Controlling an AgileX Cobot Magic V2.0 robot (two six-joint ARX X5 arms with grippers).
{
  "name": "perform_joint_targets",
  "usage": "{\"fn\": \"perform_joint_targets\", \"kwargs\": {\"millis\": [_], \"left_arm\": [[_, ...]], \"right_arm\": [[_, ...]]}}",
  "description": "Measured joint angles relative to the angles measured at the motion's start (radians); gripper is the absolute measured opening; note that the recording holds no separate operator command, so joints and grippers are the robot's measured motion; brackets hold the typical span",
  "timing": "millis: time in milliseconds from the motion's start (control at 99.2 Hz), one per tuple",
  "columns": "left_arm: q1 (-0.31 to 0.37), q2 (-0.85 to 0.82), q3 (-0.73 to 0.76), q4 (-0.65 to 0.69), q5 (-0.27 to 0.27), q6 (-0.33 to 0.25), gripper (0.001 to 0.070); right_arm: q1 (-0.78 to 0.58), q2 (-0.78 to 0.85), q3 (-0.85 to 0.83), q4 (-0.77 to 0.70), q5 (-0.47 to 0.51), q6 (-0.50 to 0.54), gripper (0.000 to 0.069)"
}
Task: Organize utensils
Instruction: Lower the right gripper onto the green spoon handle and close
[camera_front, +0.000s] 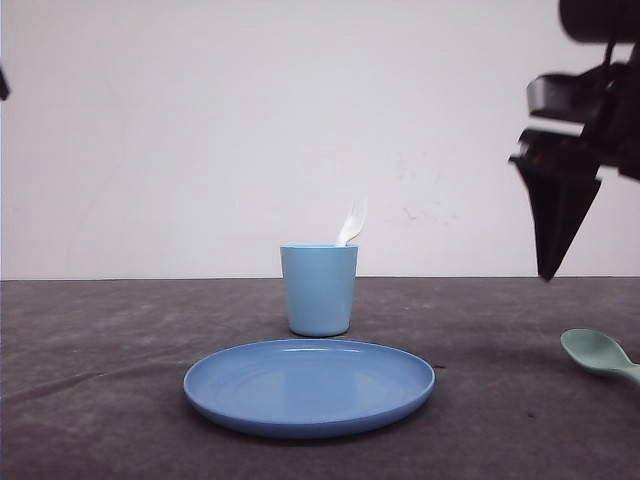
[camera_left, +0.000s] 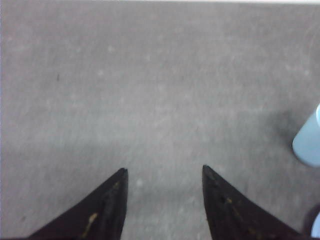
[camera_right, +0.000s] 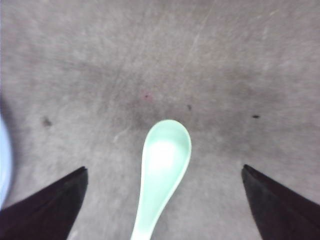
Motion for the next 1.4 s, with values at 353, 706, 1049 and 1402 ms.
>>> {"fn": "perform_joint_targets", "kwargs": {"millis": [353,706,1049,1402], "left_arm": [[-0.001,-0.028,-0.022,-0.048,0.001,0.025,0.0279],[-0.001,-0.028,-0.022,-0.048,0.001,0.026,0.0279],[-0.001,-0.028,-0.022,-0.047,0.001,0.026,0.0279],[-0.001,-0.028,-0.022,-0.046,0.001,0.026,0.0279]], "right_arm": [[0.031,0.139,0.0,0.054,0.027,0.054,0.0525],[0.036,0.206,0.0,0.093,0.044,0.075,0.0435],[0.043,0.206,0.0,0.096,0.053,0.075,0.0237],[0.043,0.204,0.0,0.088,0.072,0.076,0.0048]]}}
